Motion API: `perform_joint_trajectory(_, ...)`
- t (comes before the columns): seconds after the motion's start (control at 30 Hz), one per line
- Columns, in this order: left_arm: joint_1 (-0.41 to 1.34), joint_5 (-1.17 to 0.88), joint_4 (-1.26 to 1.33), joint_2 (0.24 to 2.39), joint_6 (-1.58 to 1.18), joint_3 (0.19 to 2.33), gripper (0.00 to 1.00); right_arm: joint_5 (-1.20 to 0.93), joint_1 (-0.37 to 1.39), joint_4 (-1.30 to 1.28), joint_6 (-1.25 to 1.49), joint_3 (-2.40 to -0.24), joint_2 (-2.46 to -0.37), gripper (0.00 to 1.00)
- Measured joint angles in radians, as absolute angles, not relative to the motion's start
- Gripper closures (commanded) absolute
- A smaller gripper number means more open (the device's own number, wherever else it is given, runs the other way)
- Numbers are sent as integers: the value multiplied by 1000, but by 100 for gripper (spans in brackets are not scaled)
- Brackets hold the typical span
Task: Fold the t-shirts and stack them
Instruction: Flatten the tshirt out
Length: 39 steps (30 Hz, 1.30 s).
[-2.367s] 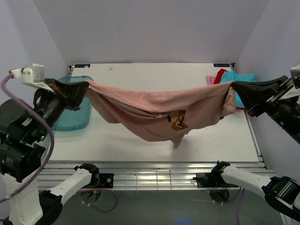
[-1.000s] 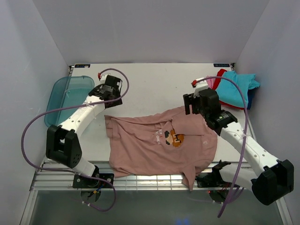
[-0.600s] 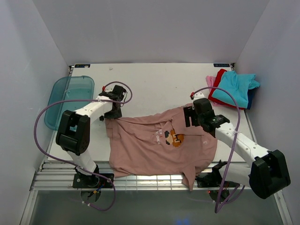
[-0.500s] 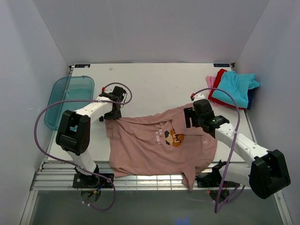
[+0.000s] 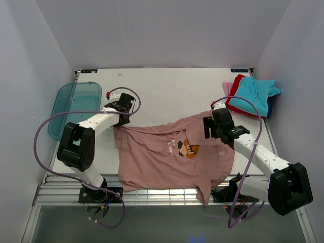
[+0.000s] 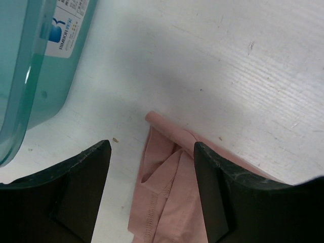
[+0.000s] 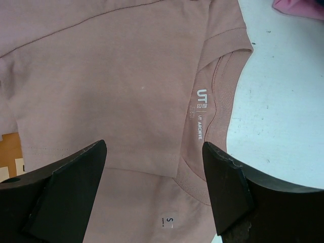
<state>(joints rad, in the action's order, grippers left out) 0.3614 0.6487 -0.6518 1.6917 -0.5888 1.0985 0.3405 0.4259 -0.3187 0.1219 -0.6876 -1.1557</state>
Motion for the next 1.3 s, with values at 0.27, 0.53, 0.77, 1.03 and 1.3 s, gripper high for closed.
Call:
perform_joint_trajectory(0.27,236,542,-499,1623,-603,991,27,321,413,-318,119,-677,-1151,18)
perform_joint_trajectory(0.53,198,376,-391,1628,-586,912,30,312,408,-318,109,-676,-1151,19)
perform_joint_trajectory(0.77,199,306,-321,1628,-567,896,32,311,399,-318,102,-676,-1151,19)
perform_joint_trajectory(1.03,198,314,-314,1628,-562,897,38,312,381,-317,112,-673,-1190,19)
perform_joint_trajectory(1.3,191,319,-326,1628,-562,910,42,290,340,-315,147,-671,-1303,42)
